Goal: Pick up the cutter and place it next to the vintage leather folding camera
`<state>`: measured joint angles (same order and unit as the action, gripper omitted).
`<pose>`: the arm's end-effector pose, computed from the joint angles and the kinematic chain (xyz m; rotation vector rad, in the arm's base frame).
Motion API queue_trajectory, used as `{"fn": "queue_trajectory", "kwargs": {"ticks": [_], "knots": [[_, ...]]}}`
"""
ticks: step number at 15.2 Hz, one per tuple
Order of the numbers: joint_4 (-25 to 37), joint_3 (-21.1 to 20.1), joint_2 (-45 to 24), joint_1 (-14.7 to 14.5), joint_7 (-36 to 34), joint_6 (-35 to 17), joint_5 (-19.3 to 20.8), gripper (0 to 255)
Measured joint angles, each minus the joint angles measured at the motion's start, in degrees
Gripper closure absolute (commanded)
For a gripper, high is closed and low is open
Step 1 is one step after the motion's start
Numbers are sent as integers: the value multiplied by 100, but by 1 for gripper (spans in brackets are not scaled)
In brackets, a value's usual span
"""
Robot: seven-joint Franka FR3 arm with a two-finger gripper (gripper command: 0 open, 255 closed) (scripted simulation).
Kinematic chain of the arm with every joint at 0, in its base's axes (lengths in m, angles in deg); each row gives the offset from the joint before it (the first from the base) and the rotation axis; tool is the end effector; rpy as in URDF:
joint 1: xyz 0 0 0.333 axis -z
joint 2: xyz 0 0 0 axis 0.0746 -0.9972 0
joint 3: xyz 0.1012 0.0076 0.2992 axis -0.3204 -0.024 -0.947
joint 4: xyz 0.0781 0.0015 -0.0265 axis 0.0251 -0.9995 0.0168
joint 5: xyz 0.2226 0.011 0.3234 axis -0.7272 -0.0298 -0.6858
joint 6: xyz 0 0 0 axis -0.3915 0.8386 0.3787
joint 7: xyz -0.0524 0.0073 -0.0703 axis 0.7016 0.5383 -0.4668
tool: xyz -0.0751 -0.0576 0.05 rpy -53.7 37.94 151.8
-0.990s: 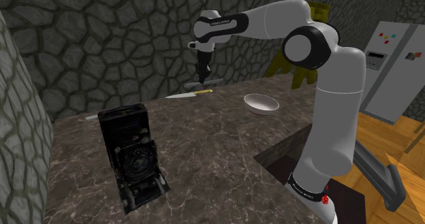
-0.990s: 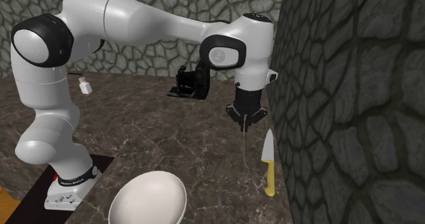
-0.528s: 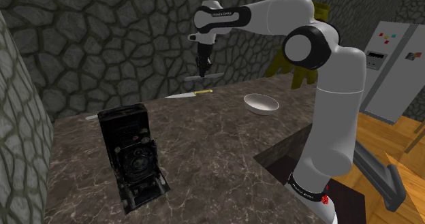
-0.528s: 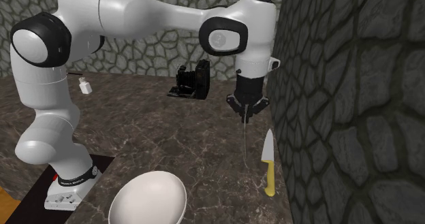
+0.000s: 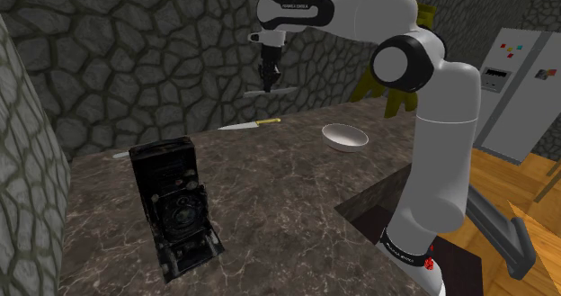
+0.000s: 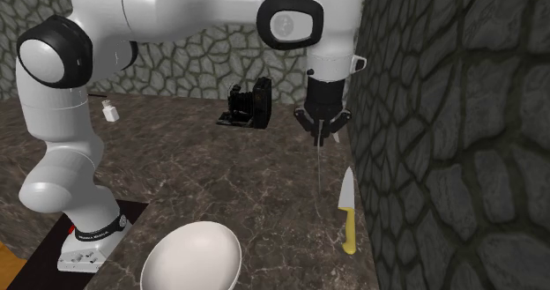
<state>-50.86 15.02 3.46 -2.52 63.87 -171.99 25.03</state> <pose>0.6315 -0.0850 0.5703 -2.4957 -1.8596 -0.0684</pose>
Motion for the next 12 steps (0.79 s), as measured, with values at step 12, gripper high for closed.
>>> {"fn": "queue_trajectory", "kwargs": {"ticks": [12], "knots": [[1562,19,-417,182,-12,1159,-138,255]]}}
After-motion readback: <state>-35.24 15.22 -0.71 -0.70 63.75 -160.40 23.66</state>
